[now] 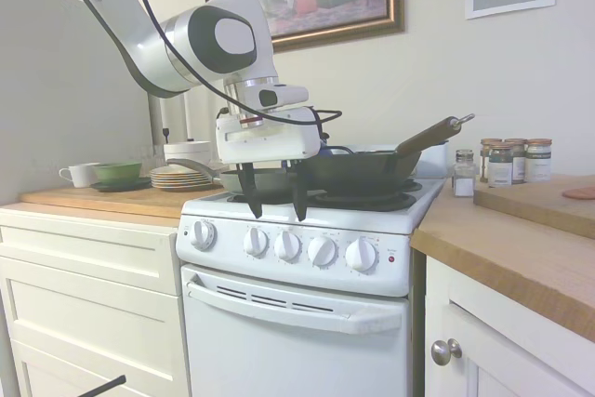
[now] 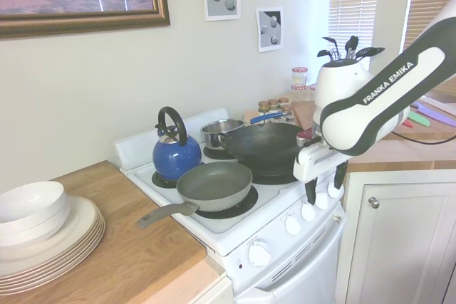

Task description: Turn on the stove on the top right

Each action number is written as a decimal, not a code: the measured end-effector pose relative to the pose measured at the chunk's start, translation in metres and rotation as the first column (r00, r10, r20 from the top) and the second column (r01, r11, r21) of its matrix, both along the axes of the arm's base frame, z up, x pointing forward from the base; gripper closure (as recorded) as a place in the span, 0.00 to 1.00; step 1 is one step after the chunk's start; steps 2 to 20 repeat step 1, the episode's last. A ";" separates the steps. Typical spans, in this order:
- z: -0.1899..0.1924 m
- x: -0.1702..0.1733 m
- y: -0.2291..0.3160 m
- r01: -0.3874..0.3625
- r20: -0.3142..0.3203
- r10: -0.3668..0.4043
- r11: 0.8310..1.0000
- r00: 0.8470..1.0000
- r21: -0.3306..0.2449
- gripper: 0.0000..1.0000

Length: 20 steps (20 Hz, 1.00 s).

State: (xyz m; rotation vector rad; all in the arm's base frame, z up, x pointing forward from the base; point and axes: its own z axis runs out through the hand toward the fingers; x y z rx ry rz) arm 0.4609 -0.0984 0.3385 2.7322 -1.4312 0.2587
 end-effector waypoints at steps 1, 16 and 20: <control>0.000 0.000 0.000 0.000 0.000 0.000 1.000 1.000 0.001 0.00; 0.000 0.000 0.000 0.000 0.000 0.000 1.000 1.000 0.001 0.00; 0.000 0.000 0.000 0.000 0.000 0.000 1.000 1.000 0.001 0.00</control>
